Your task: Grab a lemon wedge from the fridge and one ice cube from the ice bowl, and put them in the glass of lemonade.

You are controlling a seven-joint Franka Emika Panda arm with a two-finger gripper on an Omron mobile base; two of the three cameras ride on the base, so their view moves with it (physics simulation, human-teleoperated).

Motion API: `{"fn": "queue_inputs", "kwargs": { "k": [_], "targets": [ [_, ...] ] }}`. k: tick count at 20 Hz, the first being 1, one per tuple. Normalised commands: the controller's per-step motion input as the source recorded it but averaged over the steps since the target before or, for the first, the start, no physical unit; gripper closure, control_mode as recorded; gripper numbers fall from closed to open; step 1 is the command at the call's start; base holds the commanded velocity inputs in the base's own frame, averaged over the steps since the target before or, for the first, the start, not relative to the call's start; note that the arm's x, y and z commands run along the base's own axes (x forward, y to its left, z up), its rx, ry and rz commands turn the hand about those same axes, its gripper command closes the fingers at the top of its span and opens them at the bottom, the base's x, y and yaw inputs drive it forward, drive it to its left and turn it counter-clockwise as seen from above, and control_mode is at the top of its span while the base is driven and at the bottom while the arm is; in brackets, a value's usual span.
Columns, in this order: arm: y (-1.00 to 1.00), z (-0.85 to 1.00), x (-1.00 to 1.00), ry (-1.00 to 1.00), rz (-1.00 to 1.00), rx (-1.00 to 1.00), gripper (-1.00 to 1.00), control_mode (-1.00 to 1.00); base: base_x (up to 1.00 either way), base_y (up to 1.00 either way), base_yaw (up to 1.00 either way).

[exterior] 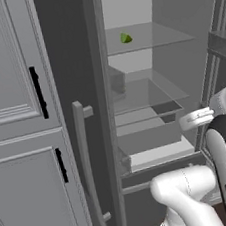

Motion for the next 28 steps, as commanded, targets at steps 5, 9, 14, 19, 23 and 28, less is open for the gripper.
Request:
{"fn": "queue_inputs", "kwargs": {
  "k": [5,9,14,19,23,28],
  "targets": [
    [0.00,0.00,0.00,0.00,0.00,0.00,-1.00,1.00,0.64,-0.03,0.00],
    [-0.06,0.00,0.01,-0.01,0.00,0.00,-1.00,-1.00,0.23,-0.03,0.00],
    [-0.22,0.07,0.02,-0.08,0.00,0.00,-1.00,-1.00,0.00,0.00,0.00],
    [0.00,0.40,0.06,-0.03,0.00,-0.01,-1.00,-1.00,0.00,0.00,0.00],
    [0.00,0.53,0.35,0.00,0.00,-0.01,-1.00,-1.00,0.00,0.00,0.00],
    [0.00,0.56,0.34,-0.01,0.00,0.00,-1.00,-1.00,0.00,0.00,0.00]
  ]
}}
